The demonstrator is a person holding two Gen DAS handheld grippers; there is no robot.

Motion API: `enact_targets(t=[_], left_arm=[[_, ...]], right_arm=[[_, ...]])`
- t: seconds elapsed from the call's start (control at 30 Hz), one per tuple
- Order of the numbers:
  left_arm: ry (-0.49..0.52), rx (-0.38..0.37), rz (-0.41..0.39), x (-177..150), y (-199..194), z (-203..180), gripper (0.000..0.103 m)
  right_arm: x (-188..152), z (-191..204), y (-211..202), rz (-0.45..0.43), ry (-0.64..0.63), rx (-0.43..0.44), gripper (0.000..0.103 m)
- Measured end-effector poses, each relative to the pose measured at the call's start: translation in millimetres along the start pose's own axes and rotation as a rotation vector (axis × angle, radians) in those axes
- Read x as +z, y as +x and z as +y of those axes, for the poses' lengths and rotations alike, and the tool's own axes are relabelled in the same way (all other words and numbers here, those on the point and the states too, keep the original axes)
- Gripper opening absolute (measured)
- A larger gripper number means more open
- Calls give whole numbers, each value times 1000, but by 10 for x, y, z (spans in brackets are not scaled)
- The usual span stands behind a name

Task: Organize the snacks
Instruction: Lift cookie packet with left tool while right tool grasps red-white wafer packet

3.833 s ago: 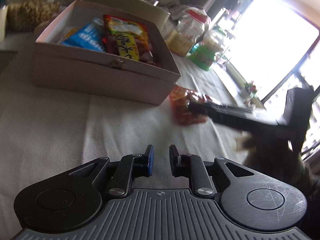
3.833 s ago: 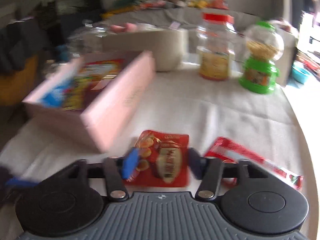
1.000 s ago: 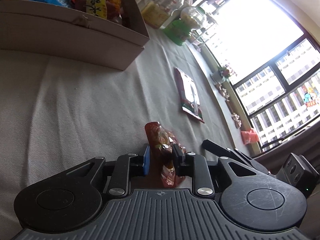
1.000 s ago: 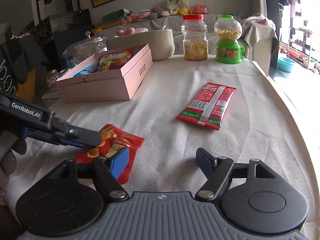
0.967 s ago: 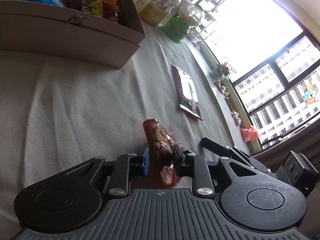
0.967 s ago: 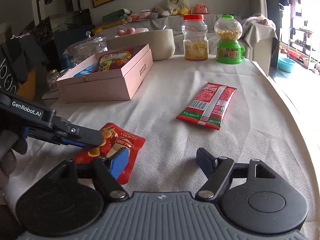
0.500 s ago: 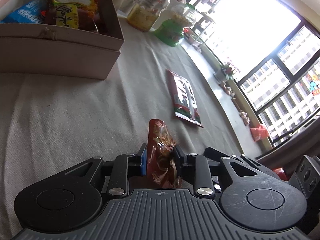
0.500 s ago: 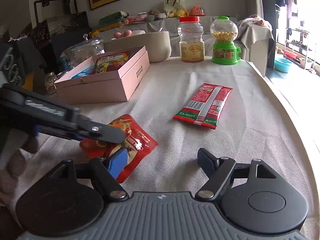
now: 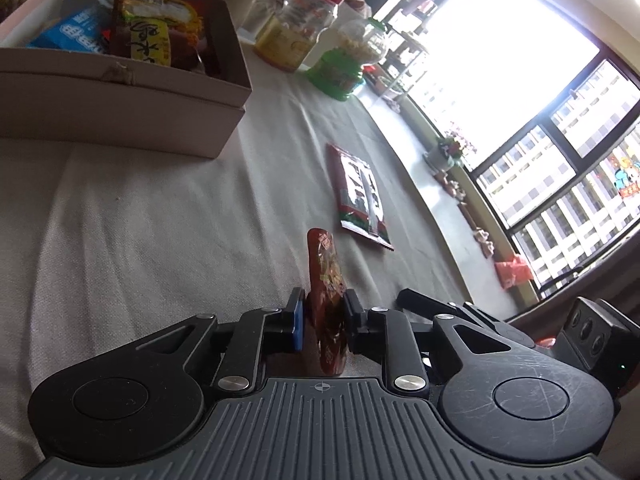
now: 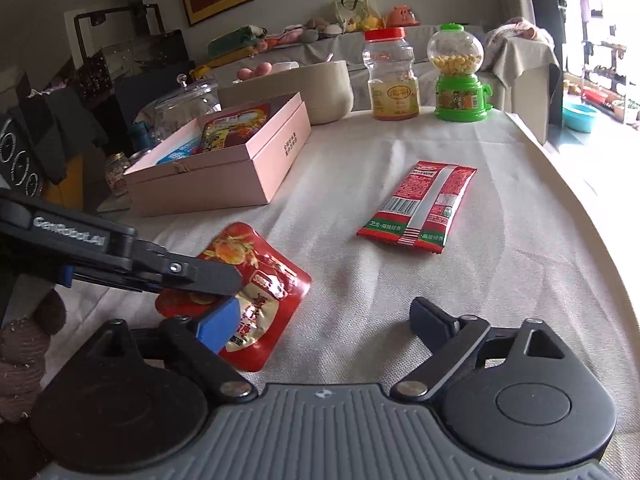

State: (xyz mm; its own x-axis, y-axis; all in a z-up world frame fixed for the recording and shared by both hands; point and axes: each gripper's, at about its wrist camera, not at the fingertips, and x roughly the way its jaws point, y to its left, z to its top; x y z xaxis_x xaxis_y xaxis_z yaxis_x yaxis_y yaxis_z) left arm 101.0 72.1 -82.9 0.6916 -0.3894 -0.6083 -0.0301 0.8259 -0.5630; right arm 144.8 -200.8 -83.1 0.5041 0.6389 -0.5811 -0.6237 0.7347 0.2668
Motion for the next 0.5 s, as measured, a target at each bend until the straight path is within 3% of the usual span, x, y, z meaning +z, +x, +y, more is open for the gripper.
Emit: enact_targets(t=[0.13,0.33,0.5], left_arm=[[31,50,-66,18,-211,1,24],[133,222,-169,32,-480,-30,24],[147,245,-143,7,-527,11,24]], right_arm=[[1,1,9,9,8,10,99],[2,-27,-37,38,66,26,103],[5,36,-13,51,42,-1,103]])
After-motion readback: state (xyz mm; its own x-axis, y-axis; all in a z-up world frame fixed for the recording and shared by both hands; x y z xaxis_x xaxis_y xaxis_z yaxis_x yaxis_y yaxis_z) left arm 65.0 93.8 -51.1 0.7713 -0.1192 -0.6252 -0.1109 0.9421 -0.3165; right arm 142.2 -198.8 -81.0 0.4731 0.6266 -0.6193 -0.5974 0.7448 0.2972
